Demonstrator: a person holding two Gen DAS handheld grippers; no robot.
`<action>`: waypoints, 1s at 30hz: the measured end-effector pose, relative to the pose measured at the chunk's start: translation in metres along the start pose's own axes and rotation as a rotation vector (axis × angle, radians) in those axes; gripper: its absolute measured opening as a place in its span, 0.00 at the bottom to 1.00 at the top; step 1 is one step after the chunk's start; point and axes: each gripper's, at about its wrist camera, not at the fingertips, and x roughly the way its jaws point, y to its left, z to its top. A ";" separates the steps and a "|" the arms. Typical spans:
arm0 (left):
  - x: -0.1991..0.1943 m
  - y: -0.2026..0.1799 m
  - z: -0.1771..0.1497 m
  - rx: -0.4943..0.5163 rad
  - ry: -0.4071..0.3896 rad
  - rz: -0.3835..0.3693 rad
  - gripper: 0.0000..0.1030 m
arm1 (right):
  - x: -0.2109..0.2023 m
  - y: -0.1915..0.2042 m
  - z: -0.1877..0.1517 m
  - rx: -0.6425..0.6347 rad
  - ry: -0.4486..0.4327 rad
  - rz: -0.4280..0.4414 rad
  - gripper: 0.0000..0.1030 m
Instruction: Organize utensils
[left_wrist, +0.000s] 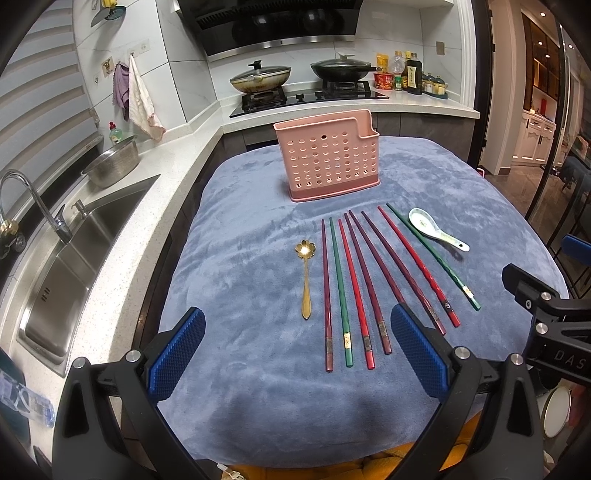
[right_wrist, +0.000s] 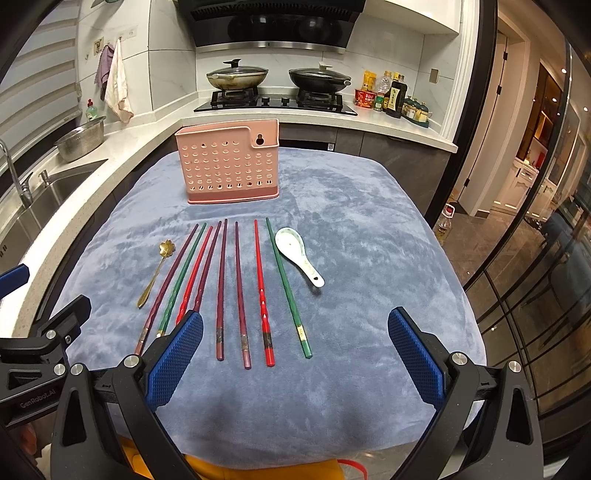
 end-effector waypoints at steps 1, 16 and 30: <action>0.001 0.002 0.000 -0.003 0.002 -0.007 0.93 | 0.001 0.000 0.000 0.001 0.000 0.002 0.93; 0.087 0.053 -0.010 -0.200 0.179 -0.104 0.93 | 0.055 -0.026 -0.005 0.051 0.077 -0.017 0.91; 0.162 0.048 -0.007 -0.211 0.316 -0.187 0.61 | 0.120 -0.044 0.008 0.082 0.140 0.015 0.70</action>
